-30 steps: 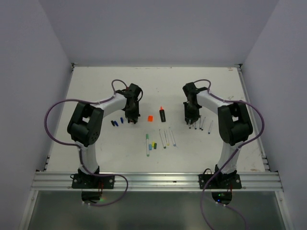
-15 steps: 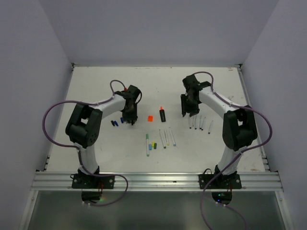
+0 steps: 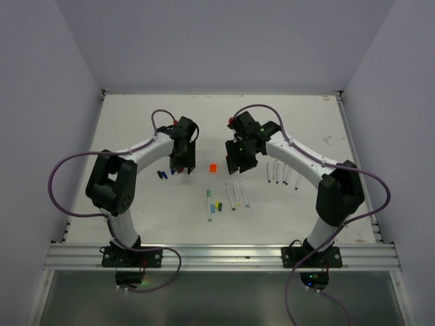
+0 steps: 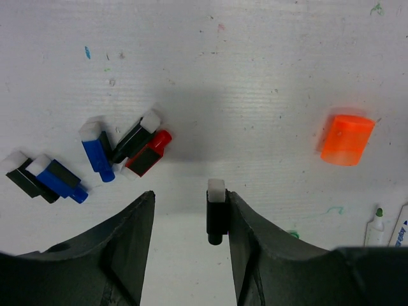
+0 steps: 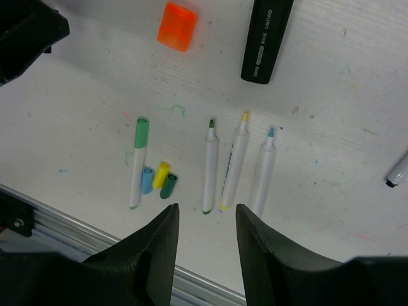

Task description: Open the pen caps

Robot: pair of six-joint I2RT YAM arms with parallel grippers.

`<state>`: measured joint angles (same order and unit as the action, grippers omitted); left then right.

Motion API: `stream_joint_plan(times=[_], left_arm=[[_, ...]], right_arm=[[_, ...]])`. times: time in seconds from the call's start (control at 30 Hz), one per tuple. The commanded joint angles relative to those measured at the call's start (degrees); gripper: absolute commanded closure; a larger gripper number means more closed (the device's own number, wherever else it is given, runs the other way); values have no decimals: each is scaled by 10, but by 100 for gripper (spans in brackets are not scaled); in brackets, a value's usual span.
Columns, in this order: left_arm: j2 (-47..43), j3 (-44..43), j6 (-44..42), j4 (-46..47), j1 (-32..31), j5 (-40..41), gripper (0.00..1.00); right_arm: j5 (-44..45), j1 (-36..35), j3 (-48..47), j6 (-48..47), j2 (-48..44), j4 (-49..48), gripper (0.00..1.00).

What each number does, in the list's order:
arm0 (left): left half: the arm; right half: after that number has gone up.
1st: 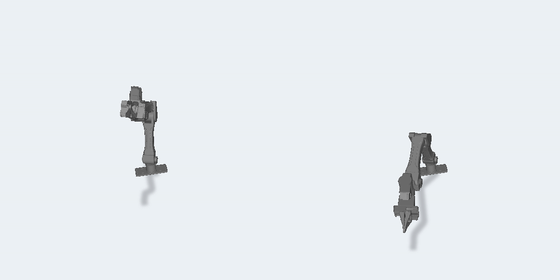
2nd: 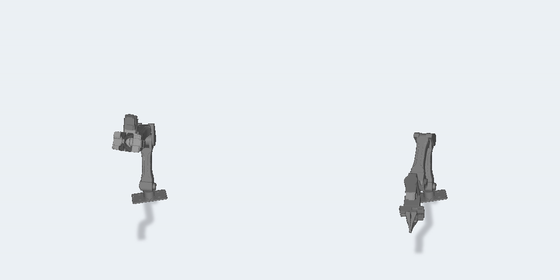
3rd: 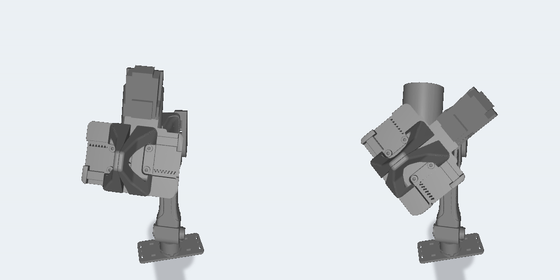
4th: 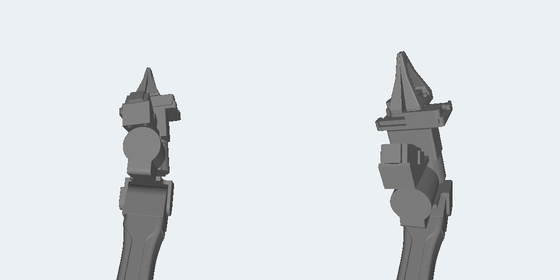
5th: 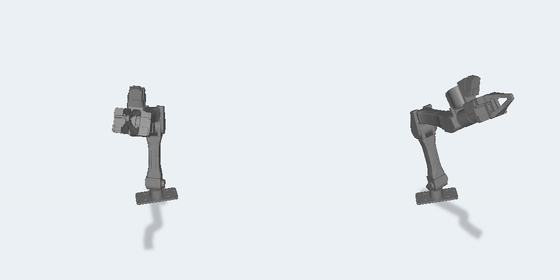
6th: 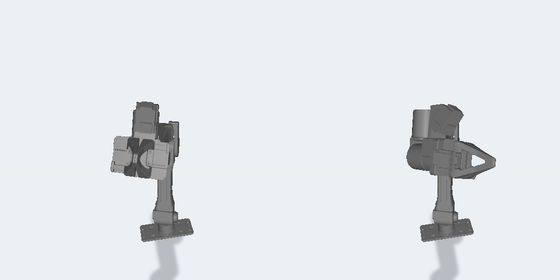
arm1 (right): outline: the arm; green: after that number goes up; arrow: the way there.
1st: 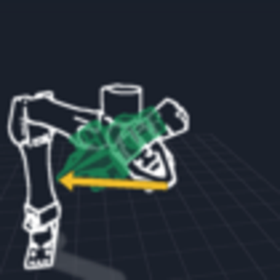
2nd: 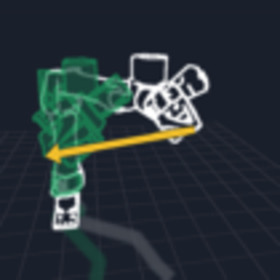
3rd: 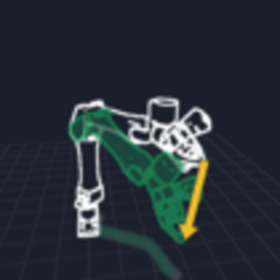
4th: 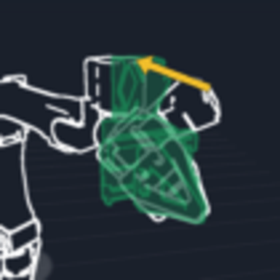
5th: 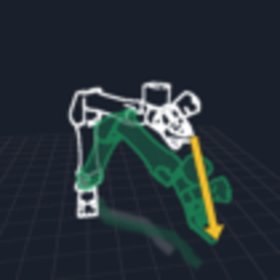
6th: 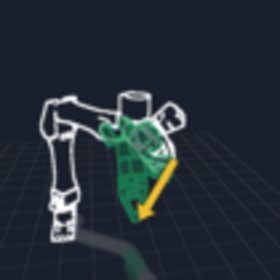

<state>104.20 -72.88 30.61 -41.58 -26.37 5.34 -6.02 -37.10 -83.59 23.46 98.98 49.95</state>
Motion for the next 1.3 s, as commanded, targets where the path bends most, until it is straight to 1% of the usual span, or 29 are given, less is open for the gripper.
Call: stream_joint_plan(times=[0.0, 0.1, 0.17, 0.2, 0.23, 0.3, 0.33, 0.47, 0.5, 0.57, 0.6, 0.63, 0.7, 0.73, 0.87, 0.97, 1.0, 1.03, 1.13, 1.27], left_arm=[[-21, -18, -5, -15, 0, 20, 48], [-13, -17, -6, -19, 0, 29, 48], [-13, -12, -13, -10, 0, 15, 54], [-14, -5, -19, 0, 0, -11, 57], [-17, 15, -33, 32, 3, -33, 59], [-8, 20, -35, 37, 13, -49, 55], [-2, 20, -34, 33, 13, -41, 51], [5, 11, -35, 9, 9, 31, 47], [5, 11, -37, 4, 6, 38, 44], [-5, 21, -39, 7, 9, 21, 40], [-9, 29, -35, 23, 11, 6, 36], [-15, 34, -29, 26, 15, -2, 36], [-22, 35, -20, 23, 18, 12, 36], [-37, 39, -17, 25, 17, 13, 36], [-73, 30, -8, 8, 17, 63, 36], [-115, 22, 8, -4, 17, 92, 36], [-130, 24, 16, -4, 17, 95, 36], [-164, 26, 20, -3, 18, 96, 36], [-223, 29, 26, 5, 17, 80, 35], [-269, 33, 30, -2, 18, 52, 35]], right_arm=[[-54, 7, 2, 11, -1, -12, 55], [-79, 6, -4, 22, 10, -22, 56], [-82, 6, -10, 30, 16, -26, 56], [-83, 5, -15, 33, 17, -28, 56], [-86, 5, -17, 33, 17, -28, 56], [-84, 5, -18, 29, 17, -28, 56], [-83, 6, -18, 27, 20, -26, 56], [-90, 5, -11, 26, 23, -28, 56], [-94, 5, -9, 29, 24, -30, 56], [-101, 5, -6, 33, 25, -36, 56], [-102, 5, -6, 33, 26, -38, 56], [-104, 5, -8, 34, 26, -38, 56], [-103, 4, -10, 33, 25, -38, 56], [-104, 5, -9, 33, 25, -38, 56], [-129, -2, -1, 37, 31, -46, 58], [-140, -23, 2, 46, 50, -57, 59], [-141, -40, 0, 48, 55, -59, 59], [-140, -49, -3, 51, 64, -64, 59], [-134, -73, -14, 71, 93, -78, 59], [-104, -82, -16, 95, 112, -81, 59]])
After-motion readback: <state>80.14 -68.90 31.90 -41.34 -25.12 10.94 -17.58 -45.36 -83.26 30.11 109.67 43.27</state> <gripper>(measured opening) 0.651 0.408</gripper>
